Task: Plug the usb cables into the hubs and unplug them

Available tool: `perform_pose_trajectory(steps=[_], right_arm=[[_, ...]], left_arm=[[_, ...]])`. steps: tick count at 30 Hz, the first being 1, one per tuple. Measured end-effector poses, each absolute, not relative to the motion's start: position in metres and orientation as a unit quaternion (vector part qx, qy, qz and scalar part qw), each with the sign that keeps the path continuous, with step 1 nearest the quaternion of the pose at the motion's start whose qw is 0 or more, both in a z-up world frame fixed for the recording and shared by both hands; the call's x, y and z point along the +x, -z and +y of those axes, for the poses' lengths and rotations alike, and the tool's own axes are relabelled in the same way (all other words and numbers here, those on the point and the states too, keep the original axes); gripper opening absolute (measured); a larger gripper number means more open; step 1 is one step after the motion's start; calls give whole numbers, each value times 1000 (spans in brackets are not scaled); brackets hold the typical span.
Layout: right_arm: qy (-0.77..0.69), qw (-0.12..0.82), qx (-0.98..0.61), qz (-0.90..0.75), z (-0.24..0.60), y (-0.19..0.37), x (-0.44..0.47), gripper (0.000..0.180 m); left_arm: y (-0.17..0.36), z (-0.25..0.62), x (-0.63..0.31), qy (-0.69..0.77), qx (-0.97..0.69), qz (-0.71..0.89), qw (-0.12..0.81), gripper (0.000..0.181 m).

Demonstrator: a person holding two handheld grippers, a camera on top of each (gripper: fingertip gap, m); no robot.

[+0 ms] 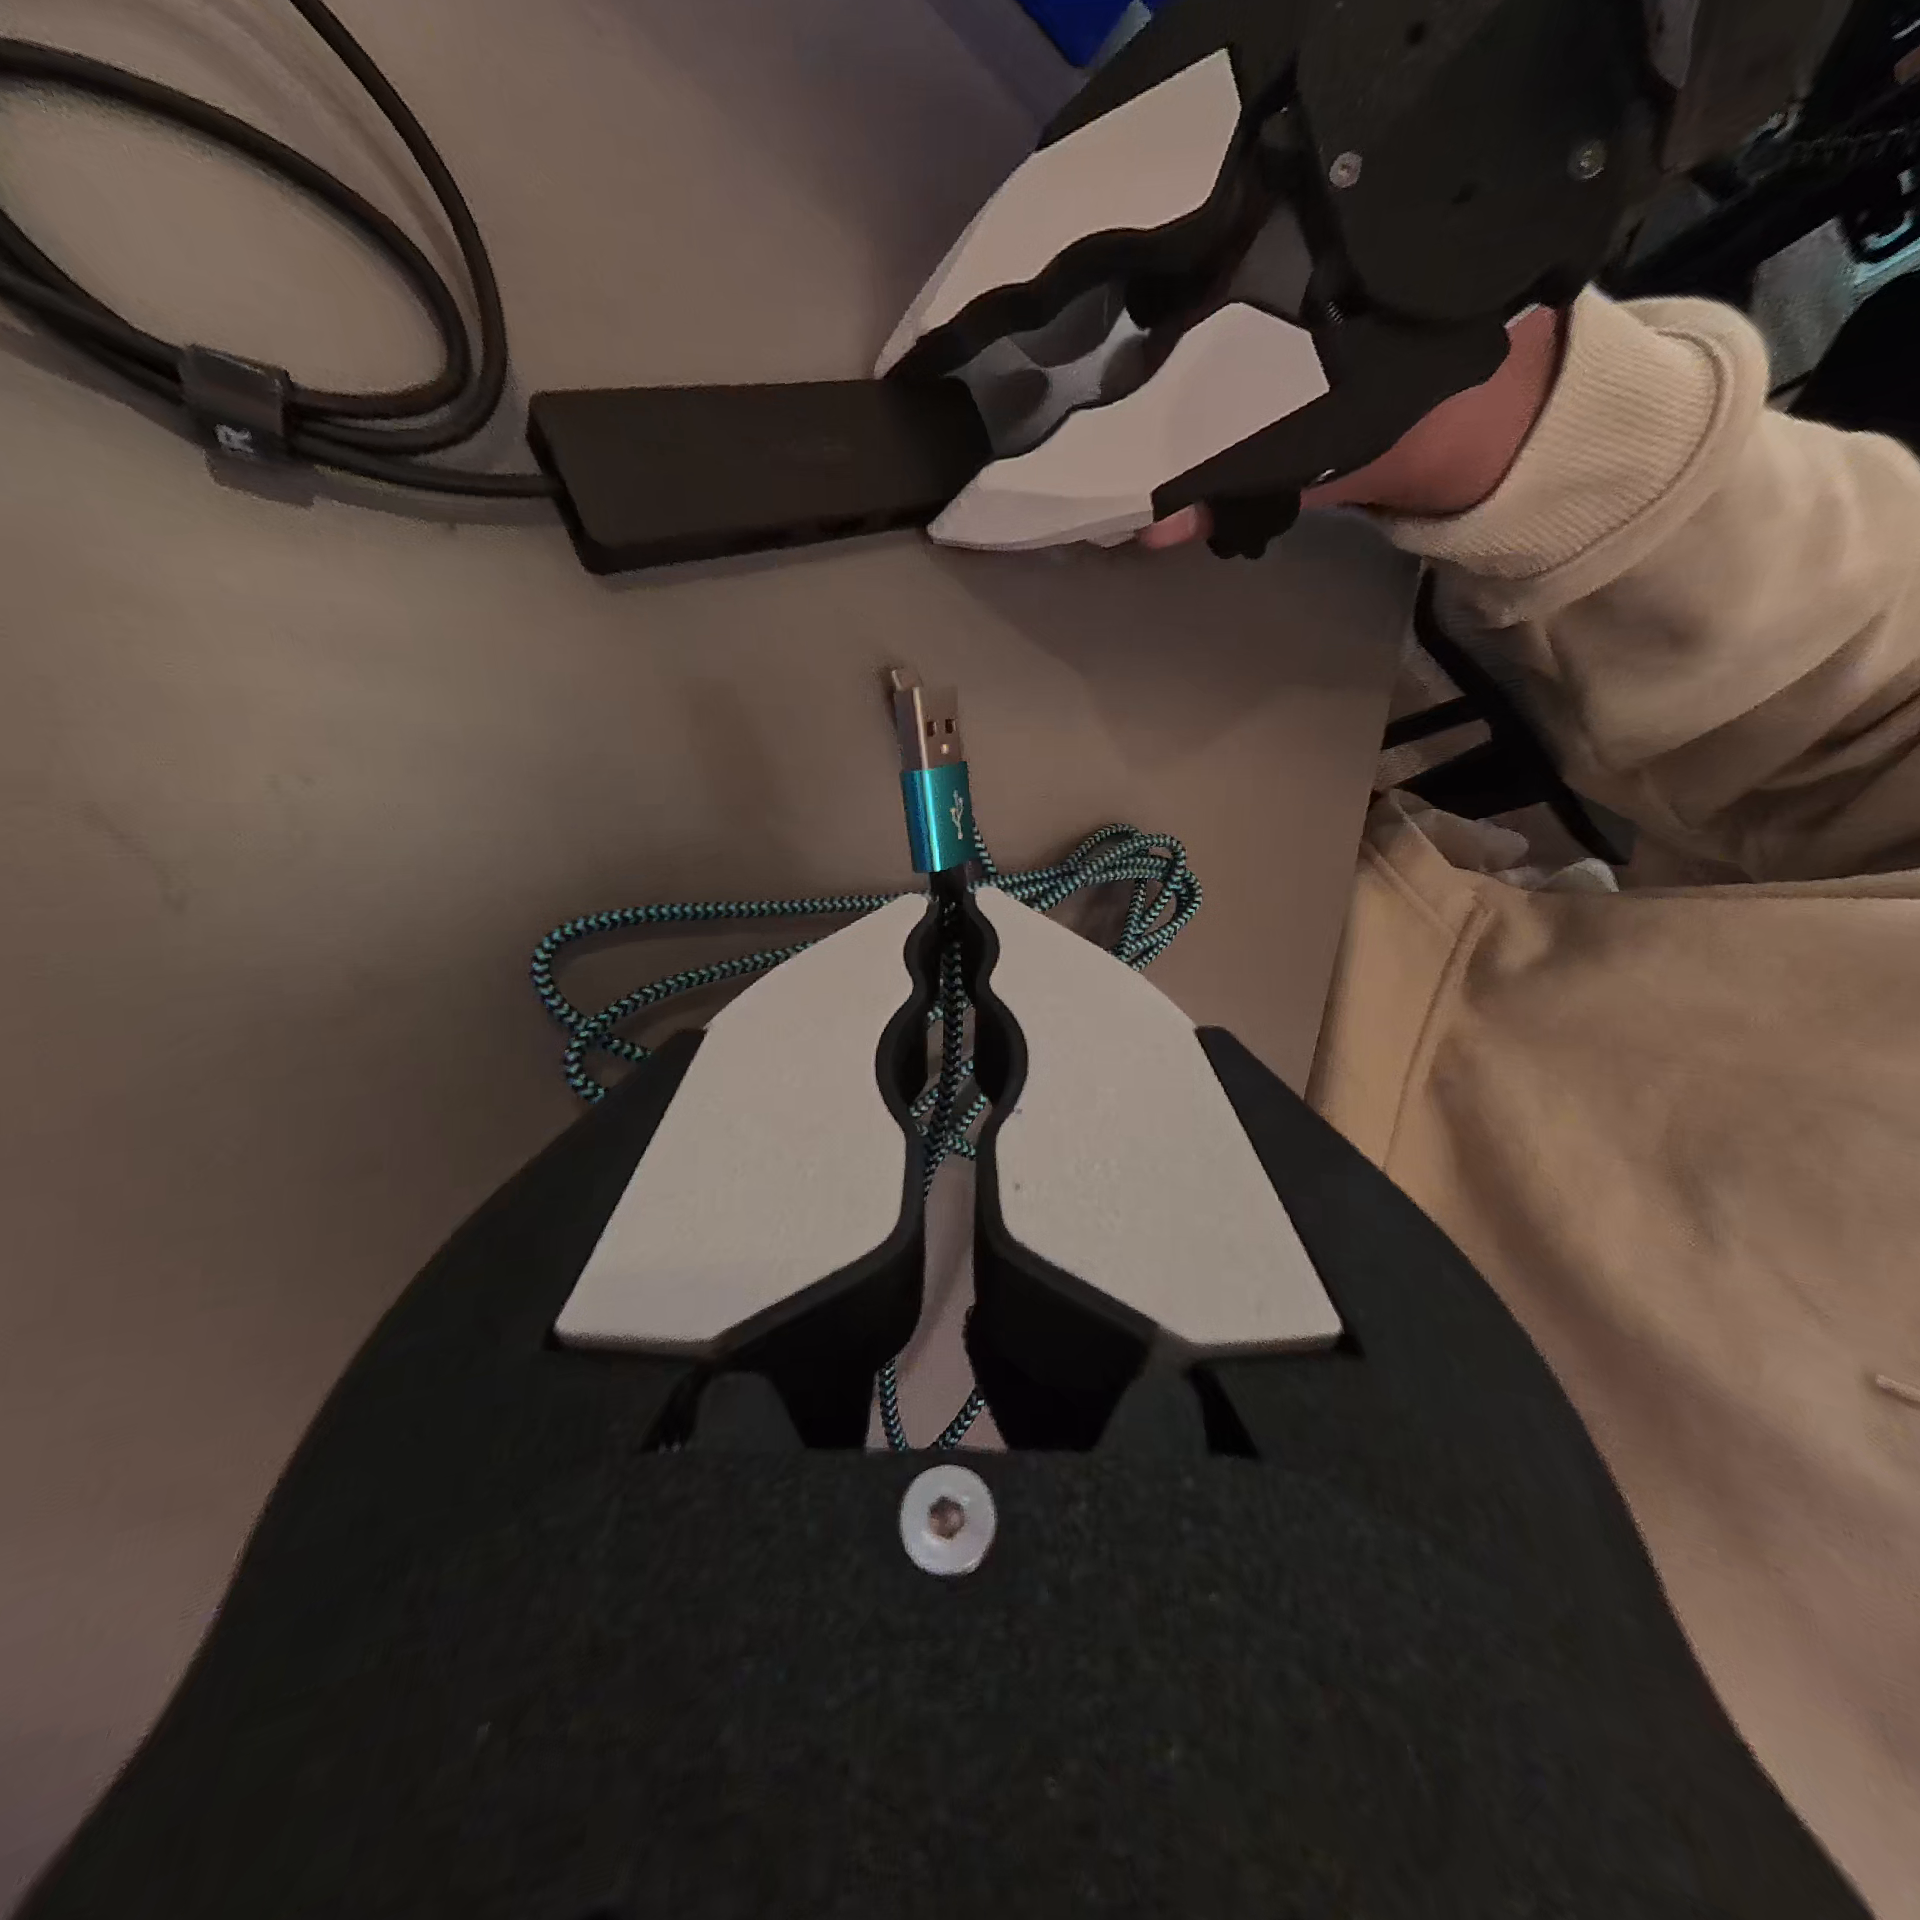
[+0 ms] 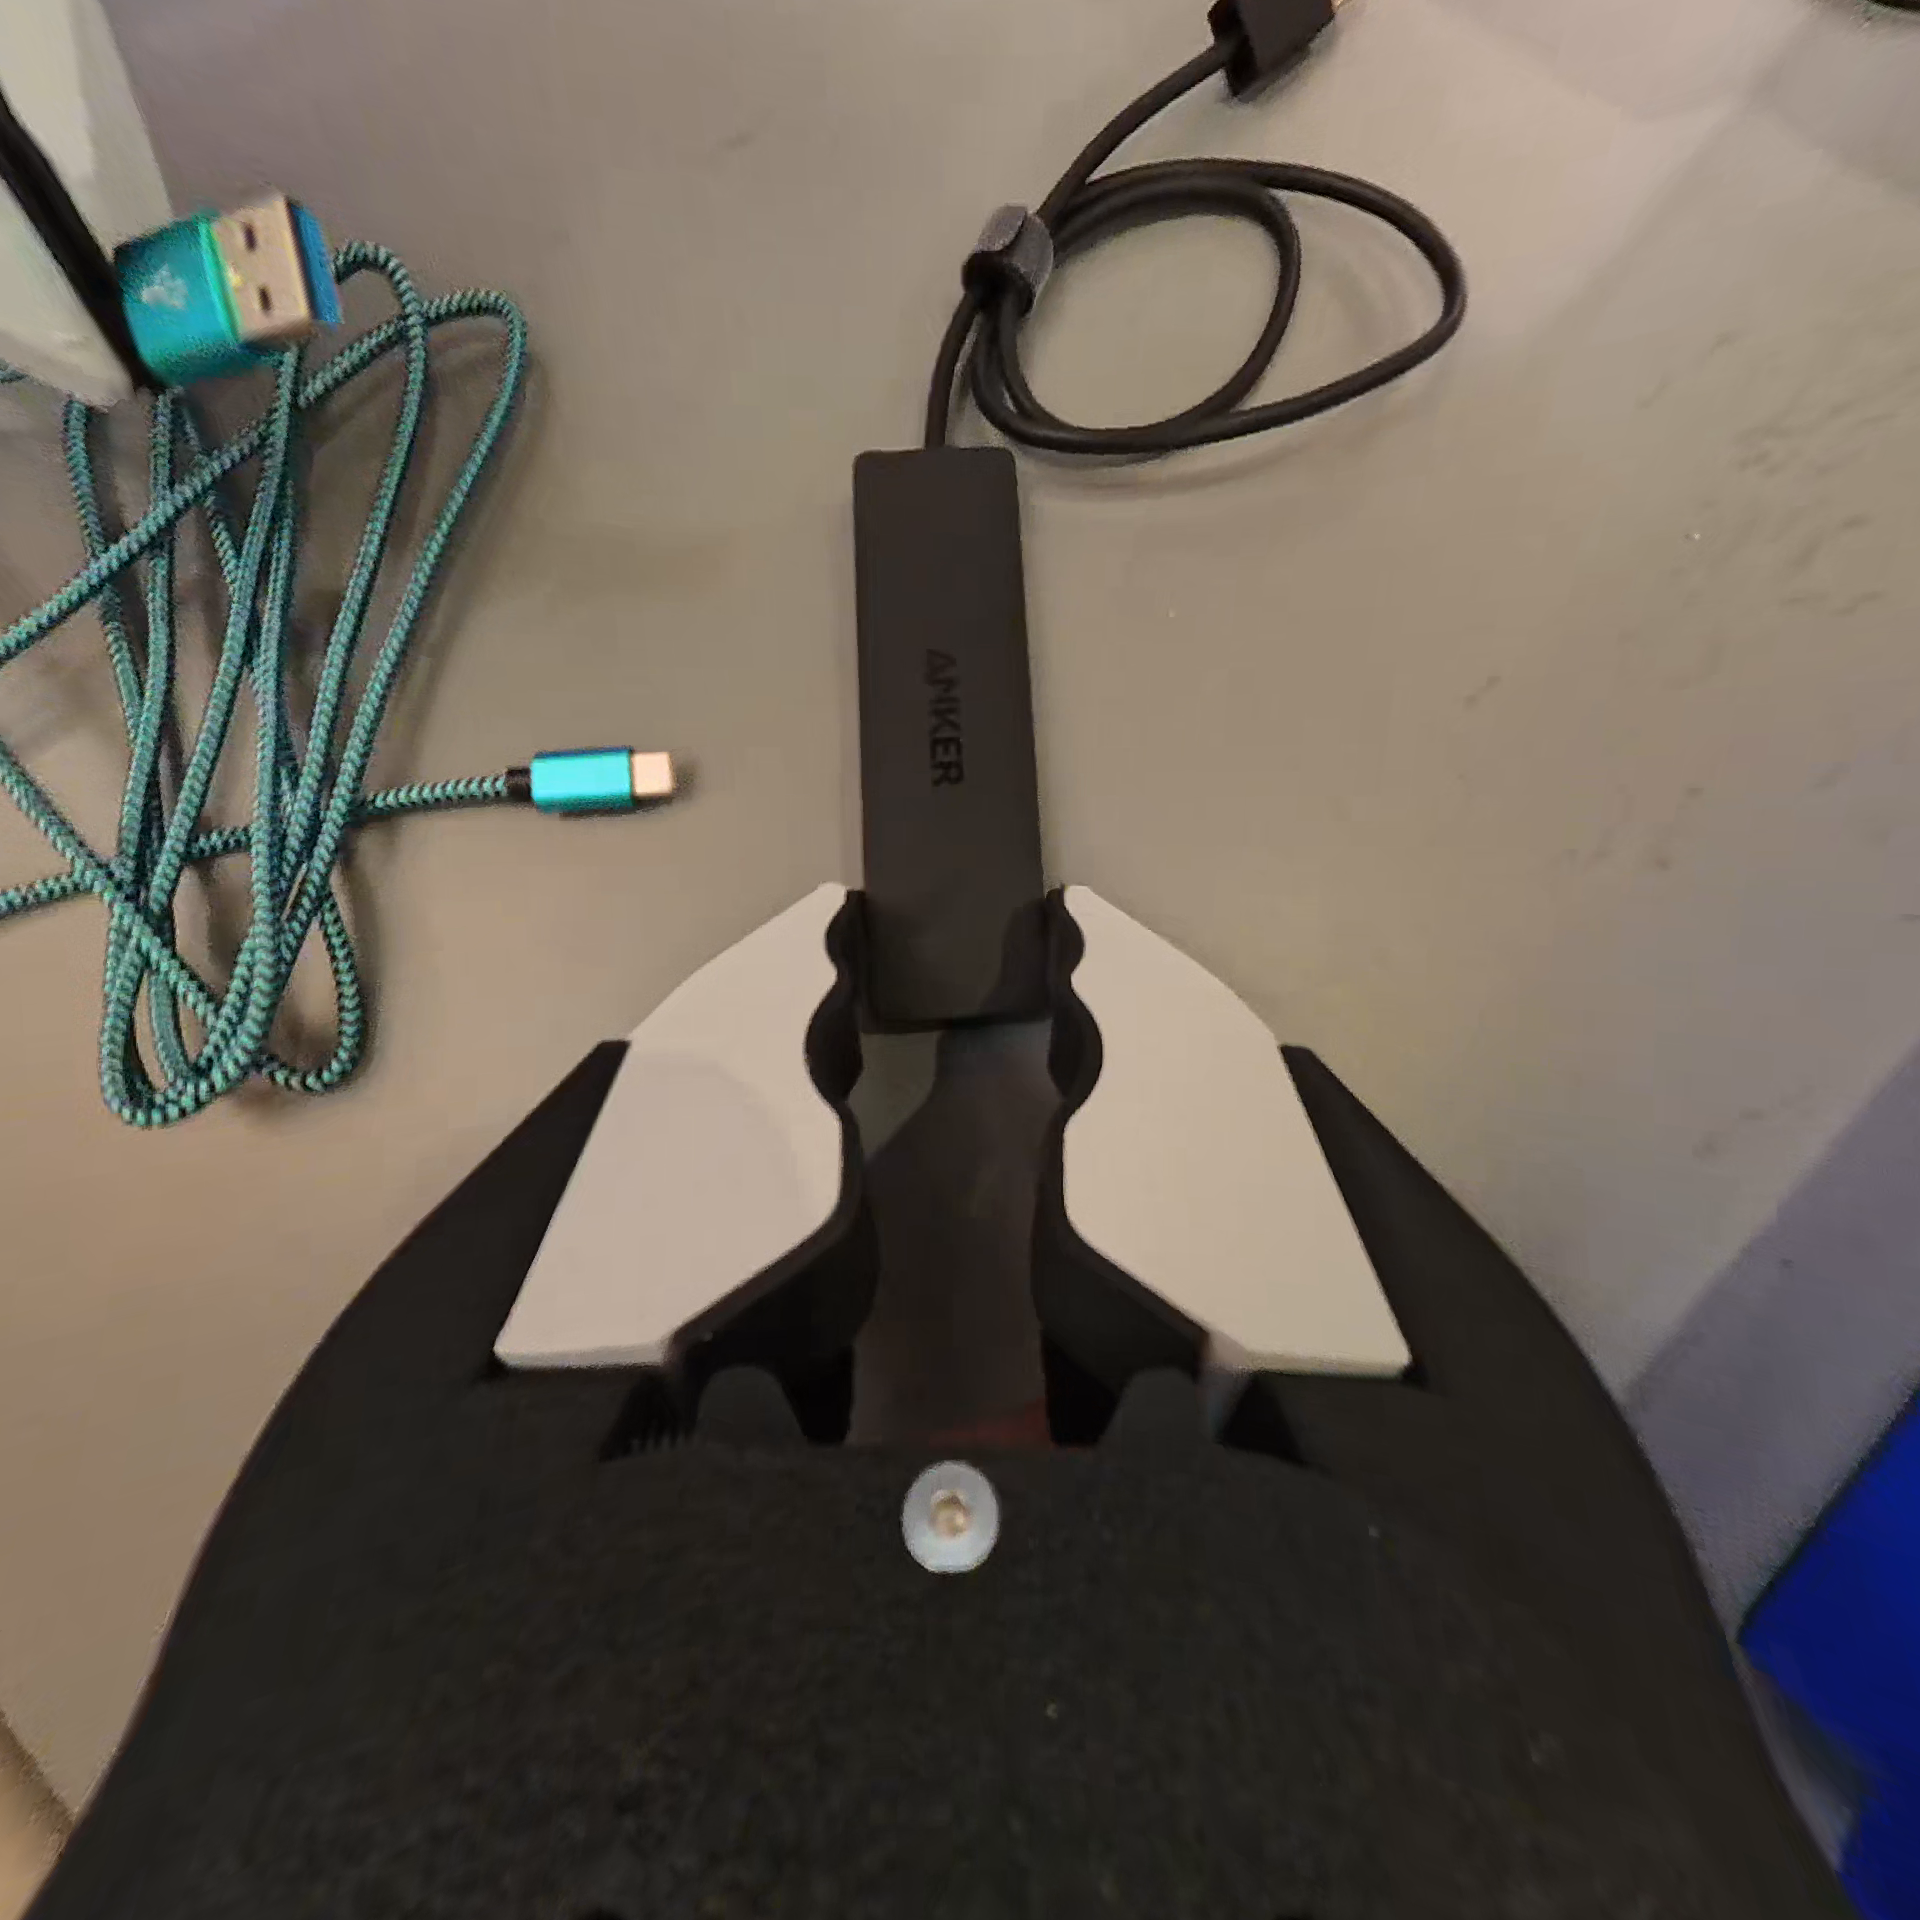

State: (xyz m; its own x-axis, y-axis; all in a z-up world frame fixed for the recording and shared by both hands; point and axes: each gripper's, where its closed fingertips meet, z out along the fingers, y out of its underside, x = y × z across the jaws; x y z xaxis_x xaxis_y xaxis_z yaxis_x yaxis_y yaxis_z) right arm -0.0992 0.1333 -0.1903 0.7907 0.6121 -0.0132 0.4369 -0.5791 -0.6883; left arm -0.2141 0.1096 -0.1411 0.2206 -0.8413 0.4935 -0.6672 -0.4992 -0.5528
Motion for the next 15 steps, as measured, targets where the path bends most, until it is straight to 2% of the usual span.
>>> perform_pose_trajectory(steps=[7, 15], right_arm=[[-117, 457, -842, -259, 141, 142, -116, 33], [-79, 580, -767, -263, 128, 114, -129, 33]], left_arm=[[137, 118, -201, 308, -809, 486, 122, 2], [125, 116, -190, 414, -796, 430, 99, 2]])
